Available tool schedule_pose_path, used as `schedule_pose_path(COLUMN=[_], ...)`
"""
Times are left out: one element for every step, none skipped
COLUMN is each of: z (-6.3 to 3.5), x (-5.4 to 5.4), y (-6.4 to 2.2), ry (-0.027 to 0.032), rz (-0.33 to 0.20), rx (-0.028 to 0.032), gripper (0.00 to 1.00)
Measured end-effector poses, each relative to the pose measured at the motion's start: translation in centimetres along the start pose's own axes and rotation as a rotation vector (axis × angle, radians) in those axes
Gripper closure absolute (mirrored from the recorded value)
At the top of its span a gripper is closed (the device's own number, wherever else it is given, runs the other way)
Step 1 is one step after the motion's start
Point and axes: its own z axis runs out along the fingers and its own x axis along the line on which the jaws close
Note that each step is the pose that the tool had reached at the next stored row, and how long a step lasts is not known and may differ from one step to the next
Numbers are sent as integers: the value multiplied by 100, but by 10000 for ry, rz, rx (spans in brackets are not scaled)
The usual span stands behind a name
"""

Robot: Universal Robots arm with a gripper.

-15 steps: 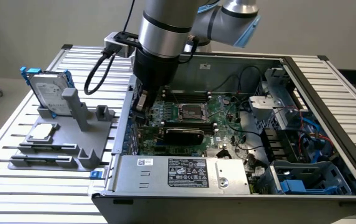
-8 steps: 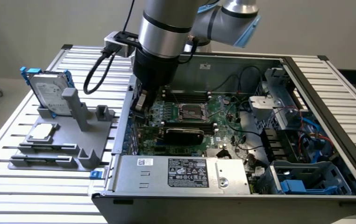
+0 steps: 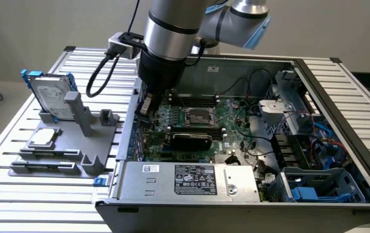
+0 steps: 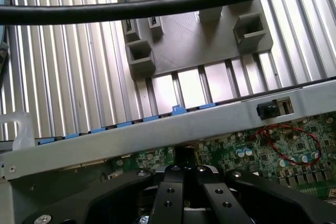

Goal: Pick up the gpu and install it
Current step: 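Press down on the gpu until it lock into place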

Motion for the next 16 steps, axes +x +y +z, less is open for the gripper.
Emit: schedule_pose_path(z=[0,-1,-1,-1,-3,-3,-4,-4,-4,-4,-4,-3,-2,1,6,12], x=[0,0,0,0,-1,-2,-3,-4,-4,-5,-5,-6,-6,-7,-8,-9], y=[0,1,1,2,2,2,2,2,2,2,2,3,3,2,1,0], ry=[1,3,3,3,4,3,3,3,2,3,2,1,2,2,1,1], rz=[3,6,8,9,11,13,15,17,19,21,24,26,29,31,34,37], rx=[-6,-11,-16,-21,-26,-29,-30,-32,-32,-33,-34,-35,-35,-36,-37,-37], gripper=[89,89,89,89,89,89,89,89,89,89,89,89,89,89,89,89])
